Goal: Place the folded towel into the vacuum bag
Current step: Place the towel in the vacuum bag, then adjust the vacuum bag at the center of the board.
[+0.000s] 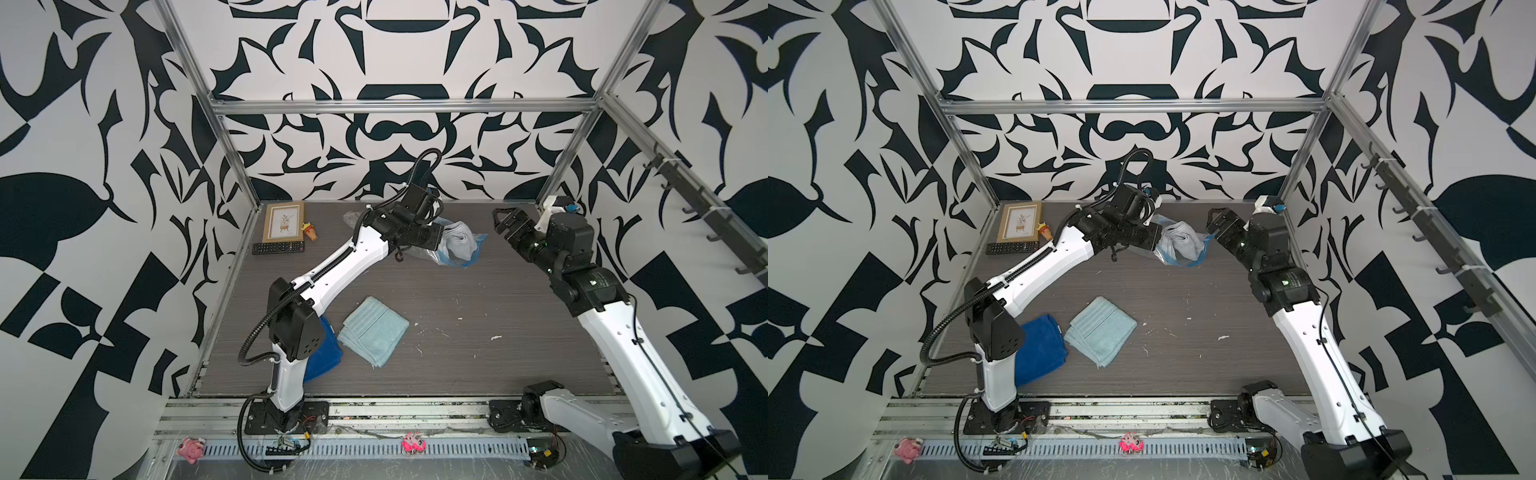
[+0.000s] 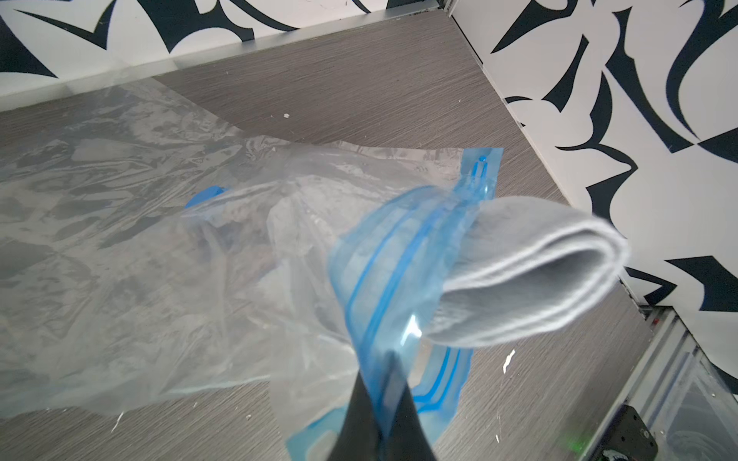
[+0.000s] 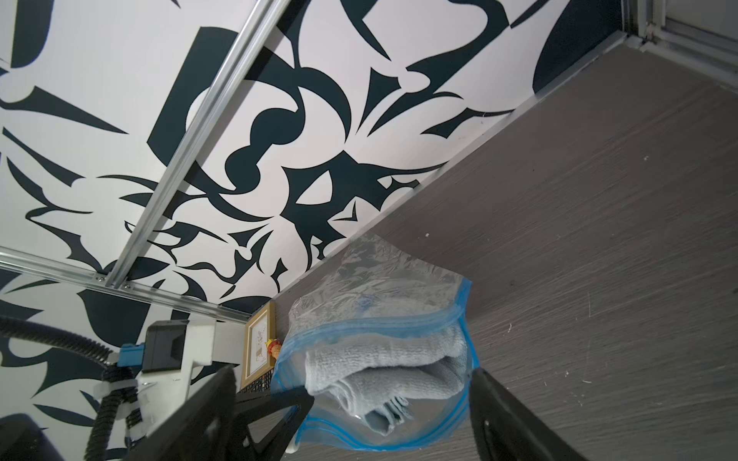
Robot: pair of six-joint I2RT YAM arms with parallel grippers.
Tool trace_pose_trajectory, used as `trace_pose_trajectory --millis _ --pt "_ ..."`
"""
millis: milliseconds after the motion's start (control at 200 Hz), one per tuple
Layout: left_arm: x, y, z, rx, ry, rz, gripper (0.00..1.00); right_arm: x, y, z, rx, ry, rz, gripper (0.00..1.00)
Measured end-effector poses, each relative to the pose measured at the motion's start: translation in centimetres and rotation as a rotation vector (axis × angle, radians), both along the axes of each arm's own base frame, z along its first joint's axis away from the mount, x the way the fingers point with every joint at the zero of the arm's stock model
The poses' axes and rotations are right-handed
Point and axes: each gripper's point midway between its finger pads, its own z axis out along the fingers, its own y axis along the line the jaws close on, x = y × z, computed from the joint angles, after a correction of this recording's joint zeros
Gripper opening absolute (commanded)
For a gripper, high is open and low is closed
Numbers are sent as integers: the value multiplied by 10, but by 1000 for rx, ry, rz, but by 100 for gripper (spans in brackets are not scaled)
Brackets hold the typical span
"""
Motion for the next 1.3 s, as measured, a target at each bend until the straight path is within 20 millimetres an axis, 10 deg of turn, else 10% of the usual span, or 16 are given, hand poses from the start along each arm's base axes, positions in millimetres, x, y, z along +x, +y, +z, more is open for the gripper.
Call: trace_pose_trajectory --millis 465,925,1080,1300 --pt "-1 2 6 -7 -18 -5 0 10 39 -102 281 291 193 94" --pt "-5 1 28 -28 -73 -49 0 16 39 -153 209 342 205 48" --pt "-5 2 48 -26 -142 -85 0 34 47 -138 172 316 232 22" --pt "-6 12 79 -6 -260 -115 0 62 58 -54 129 142 272 0"
